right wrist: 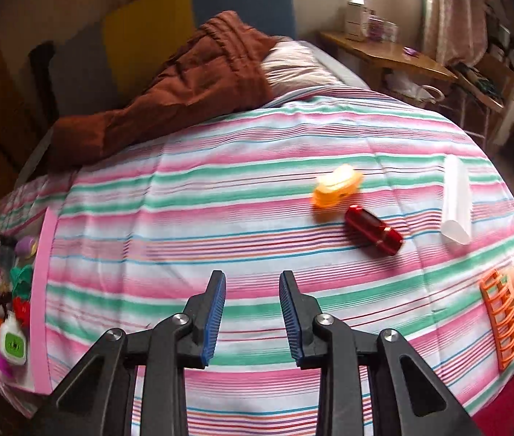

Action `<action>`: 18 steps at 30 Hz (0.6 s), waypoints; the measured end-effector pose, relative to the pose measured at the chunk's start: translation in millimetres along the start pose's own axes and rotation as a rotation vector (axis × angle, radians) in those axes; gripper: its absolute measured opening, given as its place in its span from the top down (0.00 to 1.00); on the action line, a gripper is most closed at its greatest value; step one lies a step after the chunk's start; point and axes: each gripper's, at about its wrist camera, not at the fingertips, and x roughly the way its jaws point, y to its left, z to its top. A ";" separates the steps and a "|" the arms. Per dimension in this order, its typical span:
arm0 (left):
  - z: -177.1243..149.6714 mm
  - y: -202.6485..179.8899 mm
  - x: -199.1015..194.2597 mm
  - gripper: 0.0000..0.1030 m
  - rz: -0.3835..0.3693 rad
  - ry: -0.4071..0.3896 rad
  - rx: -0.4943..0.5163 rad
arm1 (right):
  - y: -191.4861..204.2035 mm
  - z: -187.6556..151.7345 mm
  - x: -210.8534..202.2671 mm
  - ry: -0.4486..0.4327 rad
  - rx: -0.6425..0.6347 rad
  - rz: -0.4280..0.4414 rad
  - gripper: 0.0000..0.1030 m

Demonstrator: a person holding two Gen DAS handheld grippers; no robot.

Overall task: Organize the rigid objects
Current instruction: 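Move both tools back toward the yellow clip and red cylinder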

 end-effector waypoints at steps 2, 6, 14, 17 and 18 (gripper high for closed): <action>6.6 -12.2 11.3 0.00 -0.045 0.028 0.001 | -36.2 6.0 -0.6 -0.027 0.111 -0.050 0.70; 18.2 -41.2 35.1 0.00 -0.137 0.075 0.014 | -100.0 6.6 1.1 -0.059 0.314 -0.122 0.70; 46.8 -121.2 91.8 0.00 -0.241 0.147 0.157 | -157.6 -12.9 3.9 -0.082 0.595 -0.030 0.70; 60.8 -156.9 119.5 0.00 -0.262 0.167 0.227 | -161.2 -15.5 7.0 -0.067 0.629 0.008 0.70; 65.6 -168.7 128.1 0.00 -0.269 0.171 0.254 | -161.3 -15.7 6.6 -0.069 0.633 0.012 0.70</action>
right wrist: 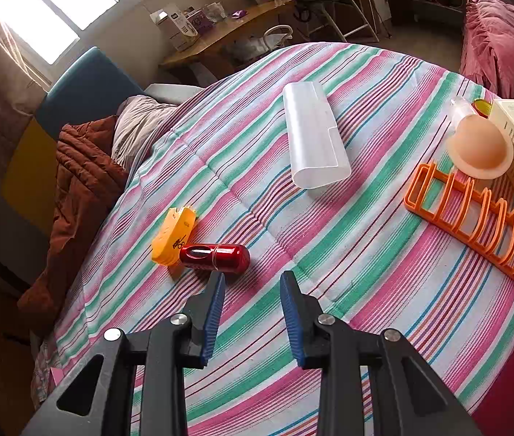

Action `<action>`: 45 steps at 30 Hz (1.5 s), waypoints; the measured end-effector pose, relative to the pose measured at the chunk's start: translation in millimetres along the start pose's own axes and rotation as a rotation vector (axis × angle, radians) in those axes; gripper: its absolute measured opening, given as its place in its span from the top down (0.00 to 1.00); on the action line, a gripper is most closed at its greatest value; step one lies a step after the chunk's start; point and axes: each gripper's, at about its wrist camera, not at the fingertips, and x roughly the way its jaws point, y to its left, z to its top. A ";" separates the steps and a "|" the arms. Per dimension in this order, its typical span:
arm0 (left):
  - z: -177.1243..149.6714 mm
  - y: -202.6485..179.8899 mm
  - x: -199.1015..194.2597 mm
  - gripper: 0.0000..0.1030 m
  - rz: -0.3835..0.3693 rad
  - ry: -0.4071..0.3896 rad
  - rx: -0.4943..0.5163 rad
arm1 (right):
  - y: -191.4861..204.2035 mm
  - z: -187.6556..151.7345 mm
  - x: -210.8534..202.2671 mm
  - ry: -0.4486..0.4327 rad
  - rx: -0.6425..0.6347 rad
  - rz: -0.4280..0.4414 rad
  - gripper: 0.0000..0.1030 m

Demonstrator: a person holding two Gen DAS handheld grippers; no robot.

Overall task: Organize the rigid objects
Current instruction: 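Move both tools back toward the yellow clip and red cylinder, then close the left tool on the yellow plastic clip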

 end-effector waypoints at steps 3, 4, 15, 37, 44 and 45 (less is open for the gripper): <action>27.5 -21.6 30.1 0.01 -0.037 0.015 0.059 | -1.1 -0.6 -2.0 -0.006 0.008 0.018 0.70; 35.8 -27.9 38.9 0.01 -0.051 0.021 0.070 | -1.3 -0.7 -2.7 -0.008 0.011 0.023 0.70; 105.9 -83.6 141.1 0.14 -0.151 0.121 0.133 | -2.4 1.9 0.1 0.006 0.040 0.089 0.68; 107.0 -71.7 191.1 0.74 -0.109 0.173 0.110 | -9.2 -1.4 6.0 0.055 0.094 0.145 0.67; 42.7 -25.6 133.9 0.74 -0.042 0.129 0.075 | -0.2 -6.5 15.7 0.104 0.032 0.092 0.67; 33.3 -19.8 125.2 0.74 -0.035 0.127 0.066 | 2.1 -8.1 17.1 0.114 0.019 0.086 0.67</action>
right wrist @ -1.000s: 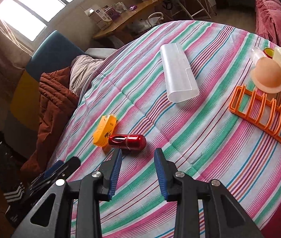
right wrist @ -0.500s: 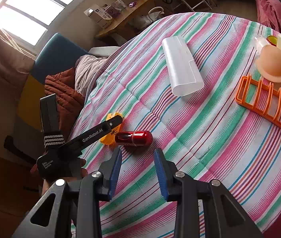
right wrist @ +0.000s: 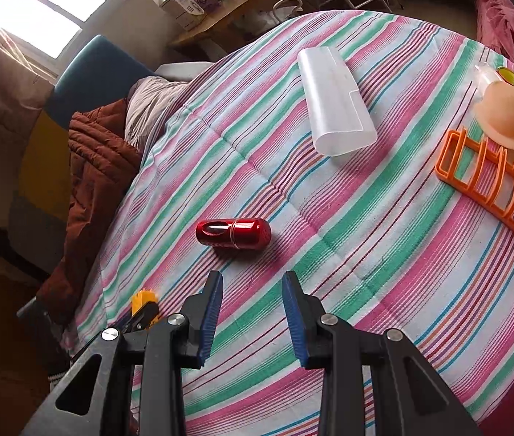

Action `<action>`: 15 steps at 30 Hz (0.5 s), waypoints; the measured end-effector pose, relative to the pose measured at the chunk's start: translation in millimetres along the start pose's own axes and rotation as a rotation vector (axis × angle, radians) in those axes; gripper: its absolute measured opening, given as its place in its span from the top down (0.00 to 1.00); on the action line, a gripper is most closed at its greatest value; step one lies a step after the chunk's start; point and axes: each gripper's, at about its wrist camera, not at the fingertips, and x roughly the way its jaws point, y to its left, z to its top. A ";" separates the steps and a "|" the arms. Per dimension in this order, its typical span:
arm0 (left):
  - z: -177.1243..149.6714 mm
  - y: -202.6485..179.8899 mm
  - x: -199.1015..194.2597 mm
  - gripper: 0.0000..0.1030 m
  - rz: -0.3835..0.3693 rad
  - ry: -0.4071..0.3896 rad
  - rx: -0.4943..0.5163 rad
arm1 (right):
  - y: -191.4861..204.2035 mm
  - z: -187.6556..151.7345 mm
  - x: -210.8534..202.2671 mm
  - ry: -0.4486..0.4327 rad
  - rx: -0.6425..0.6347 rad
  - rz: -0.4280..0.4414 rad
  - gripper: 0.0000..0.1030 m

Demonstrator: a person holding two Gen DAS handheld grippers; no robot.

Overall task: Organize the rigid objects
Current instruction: 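Close the left tool on the yellow plastic clip, then grasp the red metal cylinder with the right tool while the left tool holds the clip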

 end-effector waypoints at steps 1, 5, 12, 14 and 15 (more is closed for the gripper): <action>-9.1 2.5 -5.7 0.74 0.010 -0.003 -0.005 | 2.6 -1.4 1.9 0.011 -0.016 -0.009 0.67; -45.5 14.4 -32.3 0.74 0.044 -0.019 -0.013 | 15.5 -2.0 9.3 0.056 -0.067 -0.040 0.67; -83.6 22.3 -58.9 0.74 0.046 -0.048 -0.068 | 48.9 27.7 33.1 0.057 -0.133 -0.128 0.25; -92.0 23.9 -64.3 0.74 0.043 -0.061 -0.084 | 51.8 33.7 50.4 0.079 -0.137 -0.181 0.25; -93.8 24.3 -66.2 0.74 0.041 -0.065 -0.089 | 51.0 35.3 57.4 0.087 -0.128 -0.201 0.25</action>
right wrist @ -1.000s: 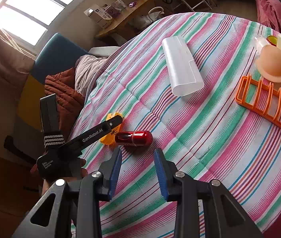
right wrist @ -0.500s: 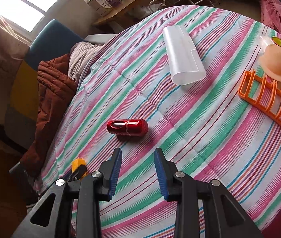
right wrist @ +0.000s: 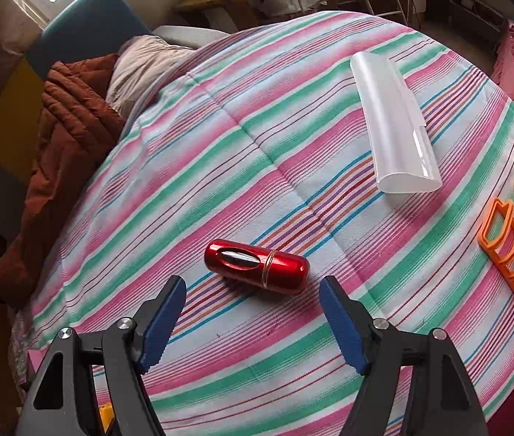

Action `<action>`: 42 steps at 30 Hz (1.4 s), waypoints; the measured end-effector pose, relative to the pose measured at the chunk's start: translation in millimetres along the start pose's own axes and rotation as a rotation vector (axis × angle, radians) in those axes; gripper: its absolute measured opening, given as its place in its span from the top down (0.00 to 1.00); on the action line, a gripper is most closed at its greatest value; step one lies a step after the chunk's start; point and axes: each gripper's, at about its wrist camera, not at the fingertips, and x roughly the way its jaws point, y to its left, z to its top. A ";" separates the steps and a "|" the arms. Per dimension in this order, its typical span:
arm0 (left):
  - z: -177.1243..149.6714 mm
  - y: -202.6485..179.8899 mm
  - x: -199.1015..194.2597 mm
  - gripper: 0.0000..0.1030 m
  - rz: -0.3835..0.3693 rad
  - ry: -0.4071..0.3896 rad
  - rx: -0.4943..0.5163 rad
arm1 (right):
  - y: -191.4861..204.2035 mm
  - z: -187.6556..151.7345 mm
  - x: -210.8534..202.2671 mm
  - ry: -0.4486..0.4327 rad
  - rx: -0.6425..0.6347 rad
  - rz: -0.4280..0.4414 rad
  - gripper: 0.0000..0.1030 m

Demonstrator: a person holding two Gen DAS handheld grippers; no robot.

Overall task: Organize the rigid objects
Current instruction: 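Grasp the red metal cylinder with the right tool while the left tool holds the clip, then carry the yellow clip into the tray and open the left tool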

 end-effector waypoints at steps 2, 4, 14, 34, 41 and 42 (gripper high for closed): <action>-4.4 2.3 -3.6 0.74 -0.001 -0.007 -0.008 | 0.9 2.8 12.7 0.014 0.024 -0.034 0.25; -7.5 3.8 -5.3 0.73 0.000 -0.011 -0.015 | 2.2 4.4 20.5 0.003 0.049 -0.059 0.24; -12.1 6.8 -3.5 0.72 -0.008 -0.025 -0.036 | 29.3 6.9 36.9 -0.051 -0.028 -0.231 0.26; -22.0 23.6 -81.4 0.73 0.111 -0.173 -0.045 | 90.2 -97.8 25.6 0.015 -0.587 -0.097 0.26; -33.4 35.6 -115.5 0.73 0.148 -0.202 -0.085 | 93.7 -95.0 30.6 -0.001 -0.610 -0.091 0.25; -35.3 37.8 -120.1 0.73 0.152 -0.207 -0.090 | 88.9 -98.2 26.2 -0.003 -0.614 -0.089 0.25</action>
